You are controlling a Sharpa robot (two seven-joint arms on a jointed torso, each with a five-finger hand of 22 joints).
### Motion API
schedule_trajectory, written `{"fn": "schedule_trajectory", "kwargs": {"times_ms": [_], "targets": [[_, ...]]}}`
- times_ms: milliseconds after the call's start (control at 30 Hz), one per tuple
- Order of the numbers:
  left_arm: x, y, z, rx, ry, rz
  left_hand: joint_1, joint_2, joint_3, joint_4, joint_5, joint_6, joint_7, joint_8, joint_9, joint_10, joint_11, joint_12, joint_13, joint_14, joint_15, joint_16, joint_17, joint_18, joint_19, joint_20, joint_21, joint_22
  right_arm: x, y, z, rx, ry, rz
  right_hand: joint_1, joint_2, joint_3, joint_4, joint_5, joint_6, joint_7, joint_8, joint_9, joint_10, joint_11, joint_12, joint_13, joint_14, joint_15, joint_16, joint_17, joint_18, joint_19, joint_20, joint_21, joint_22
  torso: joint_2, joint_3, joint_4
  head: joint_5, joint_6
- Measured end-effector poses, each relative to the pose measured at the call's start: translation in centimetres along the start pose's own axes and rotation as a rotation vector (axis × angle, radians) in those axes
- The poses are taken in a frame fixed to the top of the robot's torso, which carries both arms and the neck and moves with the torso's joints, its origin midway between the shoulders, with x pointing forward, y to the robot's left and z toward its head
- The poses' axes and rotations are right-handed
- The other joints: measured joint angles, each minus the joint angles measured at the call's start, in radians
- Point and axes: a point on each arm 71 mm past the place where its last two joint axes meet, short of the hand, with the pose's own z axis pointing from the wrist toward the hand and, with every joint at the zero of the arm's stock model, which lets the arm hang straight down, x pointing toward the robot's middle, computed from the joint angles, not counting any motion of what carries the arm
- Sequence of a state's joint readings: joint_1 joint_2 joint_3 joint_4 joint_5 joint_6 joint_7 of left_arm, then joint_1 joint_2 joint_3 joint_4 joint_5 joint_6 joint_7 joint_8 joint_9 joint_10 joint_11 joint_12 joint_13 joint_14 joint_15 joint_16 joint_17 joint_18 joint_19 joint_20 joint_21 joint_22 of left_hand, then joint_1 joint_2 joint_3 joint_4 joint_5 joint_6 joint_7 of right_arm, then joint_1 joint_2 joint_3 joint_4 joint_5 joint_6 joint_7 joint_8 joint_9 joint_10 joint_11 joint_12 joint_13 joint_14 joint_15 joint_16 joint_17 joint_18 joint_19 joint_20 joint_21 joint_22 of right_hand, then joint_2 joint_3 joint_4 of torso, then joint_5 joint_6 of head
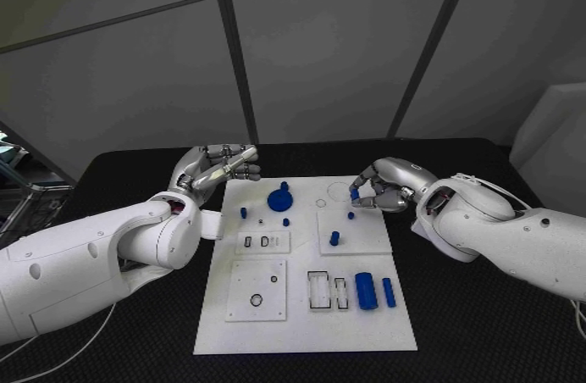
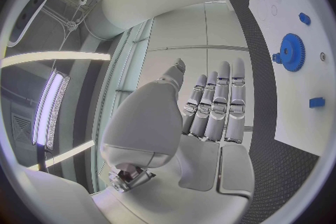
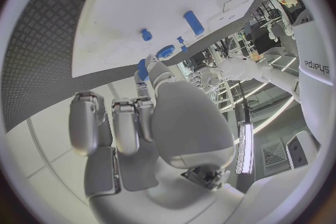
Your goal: Assemble the parts on the task board
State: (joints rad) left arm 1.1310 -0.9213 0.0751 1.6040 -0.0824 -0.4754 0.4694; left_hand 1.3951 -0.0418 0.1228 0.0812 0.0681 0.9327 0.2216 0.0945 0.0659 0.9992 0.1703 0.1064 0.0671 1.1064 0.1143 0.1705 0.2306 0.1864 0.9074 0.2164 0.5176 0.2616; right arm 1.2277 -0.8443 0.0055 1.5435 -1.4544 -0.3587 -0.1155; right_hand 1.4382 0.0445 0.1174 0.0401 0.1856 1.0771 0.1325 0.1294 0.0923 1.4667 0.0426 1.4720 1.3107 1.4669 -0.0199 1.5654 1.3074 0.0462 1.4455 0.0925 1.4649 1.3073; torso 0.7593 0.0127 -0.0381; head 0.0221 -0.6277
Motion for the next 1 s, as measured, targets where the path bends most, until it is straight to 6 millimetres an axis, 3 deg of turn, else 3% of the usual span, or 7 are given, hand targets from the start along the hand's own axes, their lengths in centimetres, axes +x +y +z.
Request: {"fn": "schedule_trajectory", "kwargs": {"times_ms": [233, 500, 700, 1000], "targets": [[-0.5, 0.1, 0.2, -0.003, -0.012, 0.007, 0.0, 0.0, 0.003, -0.003, 0.0, 0.0, 0.0, -0.004, 0.0, 0.0, 0.0, 0.0, 0.0, 0.0, 0.0, 0.0, 0.001, 0.0, -0.004, 0.004, 0.0, 0.0, 1.2, 4.8, 1.4, -0.044, -0.001, 0.025, -0.001, -0.001, 0.0, 0.0, -0.001, 0.0, 0.0, -0.002, 0.0, 0.0, 0.0, 0.0, -0.001, 0.0, 0.0, 0.0, 0.0, 0.0, 0.0, 0.0, 0.0, 0.0, -0.007, -0.0034, 0.0052, 0.016, -0.014], [-0.4, 0.3, 0.5, -0.005, -0.014, 0.007, 0.0, 0.0, 0.003, -0.003, 0.0, 0.0, 0.0, -0.004, 0.0, 0.0, 0.0, 0.0, 0.0, 0.0, 0.0, 0.0, 0.001, 0.0, -0.004, 0.004, 0.0, 0.001, 3.3, 10.2, 3.2, -0.113, 0.015, 0.034, -0.004, -0.003, 0.009, 0.002, -0.002, -0.001, -0.001, -0.005, 0.0, 0.0, 0.0, 0.0, -0.002, 0.0, 0.0, 0.0, 0.0, 0.0, 0.0, 0.0, 0.0, 0.0, -0.01, -0.0049, 0.0079, 0.032, -0.021], [-0.2, 0.4, 0.7, -0.005, -0.014, 0.006, 0.0, 0.0, 0.003, -0.003, 0.0, 0.0, 0.0, -0.004, 0.0, 0.0, 0.0, 0.0, 0.0, 0.0, 0.0, 0.0, 0.001, 0.0, -0.004, 0.004, 0.0, 0.001, 5.0, 12.2, 3.8, -0.125, 0.036, 0.031, -0.008, -0.008, 0.009, 0.002, 0.002, -0.002, -0.002, -0.005, 0.0, 0.0, 0.0, 0.0, -0.002, 0.0, 0.0, 0.0, 0.0, 0.0, 0.0, 0.0, 0.0, 0.0, -0.01, -0.0041, 0.008, 0.038, -0.024], [-0.4, 0.6, 1.0, -0.007, -0.021, 0.009, 0.0, 0.0, 0.0, -0.006, 0.0, 0.0, 0.0, -0.004, 0.0, 0.0, 0.0, 0.0, 0.0, 0.0, 0.0, -0.005, 0.002, 0.0, -0.004, 0.004, 0.004, 0.002, 7.7, 13.2, 3.9, -0.115, 0.09, 0.021, -0.015, -0.016, 0.019, 0.006, 0.012, -0.002, -0.002, -0.005, 0.0, 0.0, 0.0, -0.005, -0.003, 0.0, 0.0, 0.0, 0.0, 0.0, 0.0, 0.0, 0.0, 0.0, -0.009, -0.0029, 0.0057, 0.059, -0.03]]}}
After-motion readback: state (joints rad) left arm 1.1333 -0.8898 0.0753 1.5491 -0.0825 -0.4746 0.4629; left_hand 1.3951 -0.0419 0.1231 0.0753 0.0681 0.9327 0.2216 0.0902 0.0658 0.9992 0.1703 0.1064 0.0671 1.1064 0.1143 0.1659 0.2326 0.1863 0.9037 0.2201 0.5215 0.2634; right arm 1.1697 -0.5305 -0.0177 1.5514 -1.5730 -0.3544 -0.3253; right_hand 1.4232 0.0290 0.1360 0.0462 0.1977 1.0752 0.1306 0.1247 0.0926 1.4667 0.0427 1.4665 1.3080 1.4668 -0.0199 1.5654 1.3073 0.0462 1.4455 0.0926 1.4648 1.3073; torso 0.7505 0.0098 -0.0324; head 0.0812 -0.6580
